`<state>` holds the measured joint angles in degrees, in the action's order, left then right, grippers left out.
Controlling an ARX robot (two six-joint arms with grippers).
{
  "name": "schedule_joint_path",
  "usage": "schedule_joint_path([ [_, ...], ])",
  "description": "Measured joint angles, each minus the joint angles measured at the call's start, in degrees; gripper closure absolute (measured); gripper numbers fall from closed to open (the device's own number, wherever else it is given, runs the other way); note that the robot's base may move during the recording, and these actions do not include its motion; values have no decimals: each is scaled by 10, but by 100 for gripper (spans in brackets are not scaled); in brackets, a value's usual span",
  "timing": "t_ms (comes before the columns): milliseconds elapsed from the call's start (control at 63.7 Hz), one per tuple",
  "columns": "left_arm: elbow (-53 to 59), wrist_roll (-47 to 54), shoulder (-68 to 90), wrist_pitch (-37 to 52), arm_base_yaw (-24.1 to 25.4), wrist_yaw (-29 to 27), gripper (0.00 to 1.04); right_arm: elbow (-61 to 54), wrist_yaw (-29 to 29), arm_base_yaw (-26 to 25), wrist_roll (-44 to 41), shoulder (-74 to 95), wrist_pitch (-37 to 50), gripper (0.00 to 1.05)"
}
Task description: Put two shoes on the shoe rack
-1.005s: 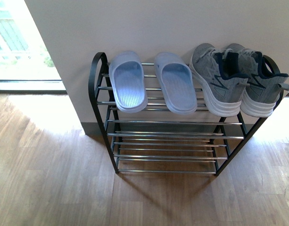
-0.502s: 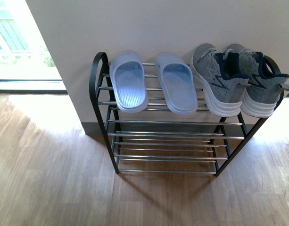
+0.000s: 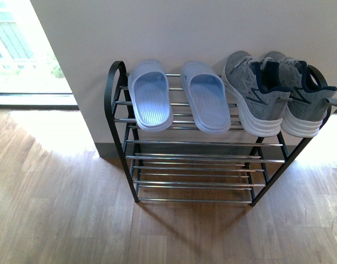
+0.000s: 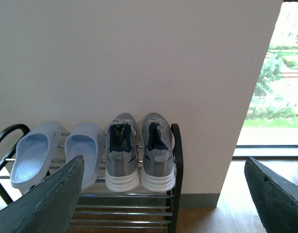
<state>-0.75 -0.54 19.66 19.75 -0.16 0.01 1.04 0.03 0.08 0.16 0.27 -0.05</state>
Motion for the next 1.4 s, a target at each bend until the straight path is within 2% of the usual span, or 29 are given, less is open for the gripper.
schedule_joint_path([
  [487, 0, 0, -96, -96, 0, 0, 104, 0, 0, 0, 0, 0, 0, 9],
  [596, 0, 0, -170, -189, 0, 0, 104, 0, 0, 0, 0, 0, 0, 9],
  [863, 0, 0, -187, -198, 0, 0, 103, 0, 0, 0, 0, 0, 0, 9],
  [957, 0, 0, -188, -198, 0, 0, 88, 0, 0, 0, 0, 0, 0, 9],
  [1193, 0, 0, -188, -198, 0, 0, 35, 0, 0, 0, 0, 0, 0, 9],
  [1350, 0, 0, -188, -198, 0, 0, 9, 0, 0, 0, 0, 0, 0, 9],
  [1397, 0, 1, -188, -198, 0, 0, 9, 0, 0, 0, 0, 0, 0, 9],
])
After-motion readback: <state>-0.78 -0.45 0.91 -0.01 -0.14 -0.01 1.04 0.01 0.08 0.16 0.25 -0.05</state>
